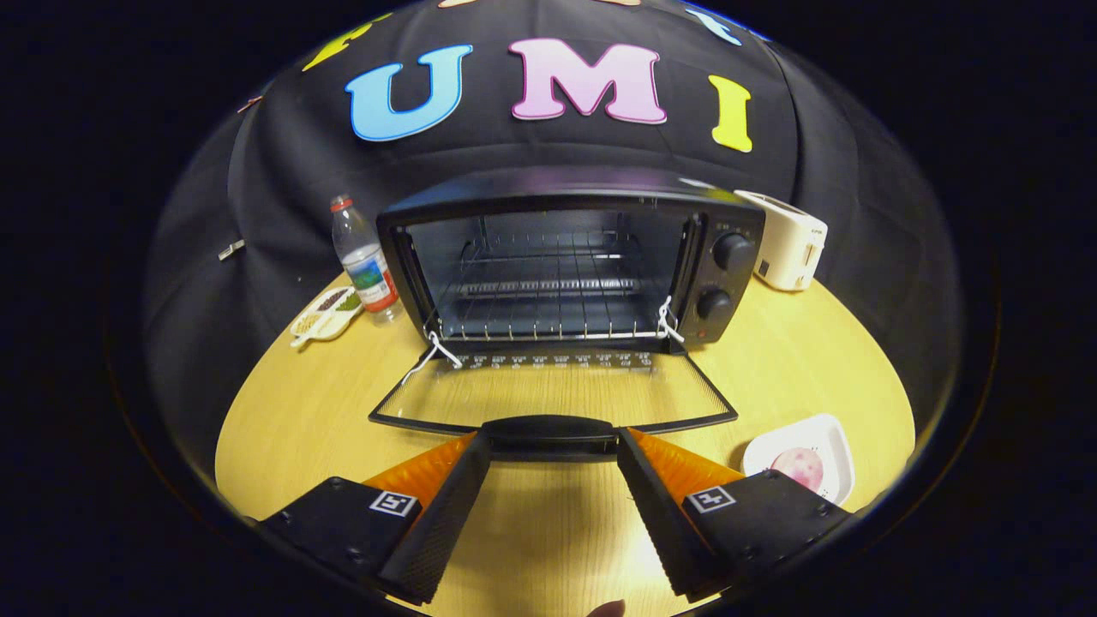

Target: Open the toaster oven, put the food inside, and close the toaster oven door.

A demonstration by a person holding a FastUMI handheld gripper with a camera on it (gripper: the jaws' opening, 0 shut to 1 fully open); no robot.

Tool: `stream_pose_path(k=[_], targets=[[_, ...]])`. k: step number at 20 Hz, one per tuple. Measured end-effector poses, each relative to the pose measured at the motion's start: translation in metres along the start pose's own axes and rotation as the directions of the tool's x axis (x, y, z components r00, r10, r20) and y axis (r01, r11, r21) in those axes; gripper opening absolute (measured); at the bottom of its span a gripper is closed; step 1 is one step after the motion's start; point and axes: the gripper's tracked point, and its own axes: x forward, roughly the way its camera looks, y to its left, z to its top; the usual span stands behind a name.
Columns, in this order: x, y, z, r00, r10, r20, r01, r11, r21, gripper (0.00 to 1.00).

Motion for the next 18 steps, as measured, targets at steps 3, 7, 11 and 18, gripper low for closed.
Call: stream_pose_path(k=[3,7,11,18], targets=[[-0.012,-0.001,-0.013,0.999,0.018,-0.037,-0.017,1.000,0.018,0.98],[-0.042,-0.009,-0.005,0.996,0.072,-0.060,-0.067,0.994,0.085,0.98],[-0.076,-0.042,0.008,0.988,0.110,-0.109,-0.098,0.989,0.111,1.00],[-0.109,-0.148,0.017,0.947,0.098,-0.307,-0.082,0.994,0.065,0.99]])
